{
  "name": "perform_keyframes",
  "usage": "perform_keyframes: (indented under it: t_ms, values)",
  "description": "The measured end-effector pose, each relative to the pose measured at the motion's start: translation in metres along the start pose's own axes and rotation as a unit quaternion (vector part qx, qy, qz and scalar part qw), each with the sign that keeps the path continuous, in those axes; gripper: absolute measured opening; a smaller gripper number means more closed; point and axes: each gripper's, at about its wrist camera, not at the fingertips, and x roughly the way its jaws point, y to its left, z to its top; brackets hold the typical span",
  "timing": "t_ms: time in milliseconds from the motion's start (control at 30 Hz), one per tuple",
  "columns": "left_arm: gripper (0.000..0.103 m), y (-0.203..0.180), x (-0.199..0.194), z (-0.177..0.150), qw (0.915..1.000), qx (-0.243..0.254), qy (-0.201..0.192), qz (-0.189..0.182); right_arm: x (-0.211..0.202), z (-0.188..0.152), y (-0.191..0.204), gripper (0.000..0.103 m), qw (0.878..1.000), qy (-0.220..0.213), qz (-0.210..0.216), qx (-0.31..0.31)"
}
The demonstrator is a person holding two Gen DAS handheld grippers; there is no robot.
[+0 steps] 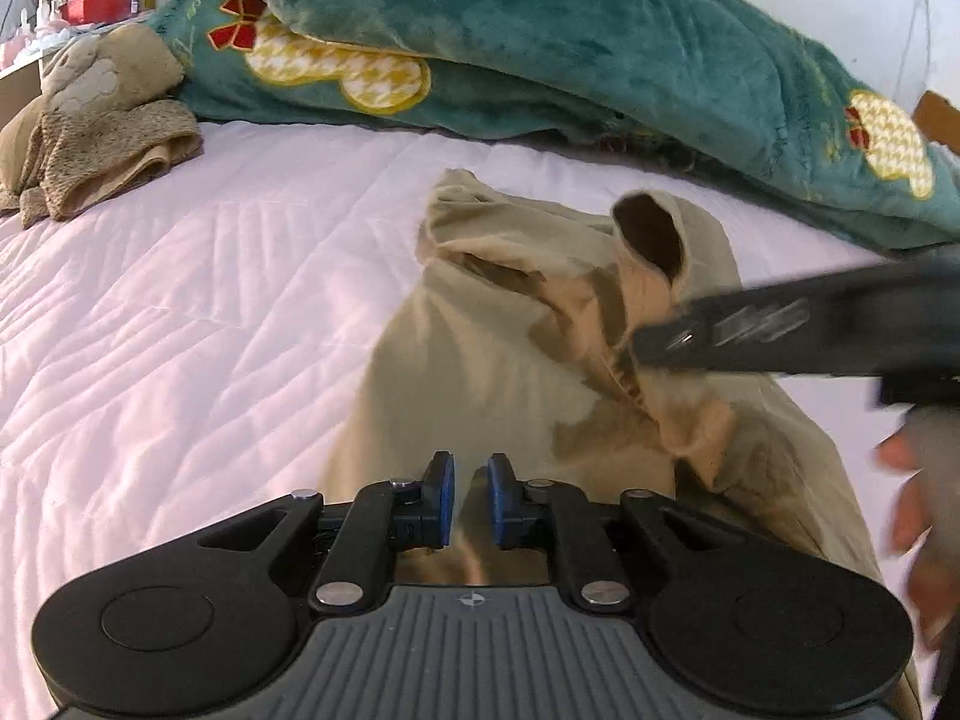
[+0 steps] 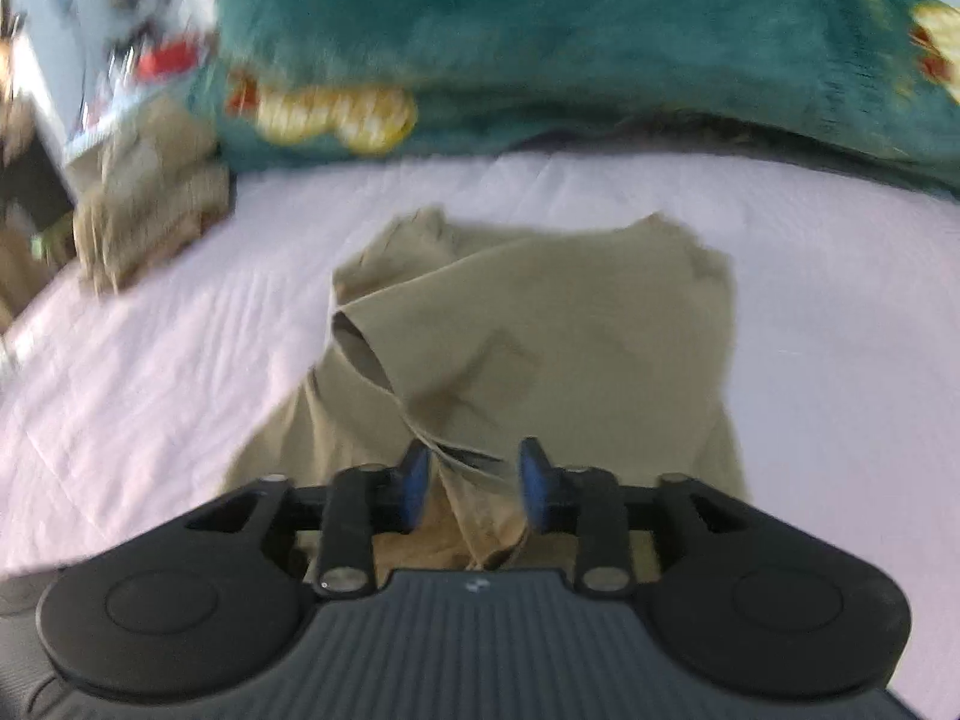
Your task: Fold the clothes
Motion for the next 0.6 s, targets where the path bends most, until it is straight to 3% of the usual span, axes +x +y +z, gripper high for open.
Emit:
perform_keyframes:
  t_ms: [100, 200, 333, 467, 600]
  values:
    - [0.018, -0.001, -0.021, -0.007, 0.9998, 0.015, -0.011, 0.000, -0.033, -0.001, -0.016, 0.054, 0.999, -0.019, 0.011, 0.038]
    - [0.020, -0.005, -0.046, -0.022, 0.9995, 0.028, -0.016, -0.003, -0.052, -0.008, -0.026, 0.057, 0.998, -0.024, -0.012, 0.049]
    - [0.025, -0.001, -0.076, -0.047, 0.9987, 0.049, -0.014, 0.000, -0.055, -0.028, -0.026, 0.057, 0.998, 0.000, -0.023, 0.055]
    - [0.033, 0.011, -0.101, -0.076, 0.9980, 0.060, 0.017, 0.009, -0.084, -0.068, -0.020, 0.057, 0.997, 0.043, -0.042, 0.054]
    - [0.034, 0.011, -0.126, -0.107, 0.9974, 0.066, 0.028, -0.006, -0.140, -0.135, -0.014, 0.057, 0.992, 0.054, -0.105, 0.047]
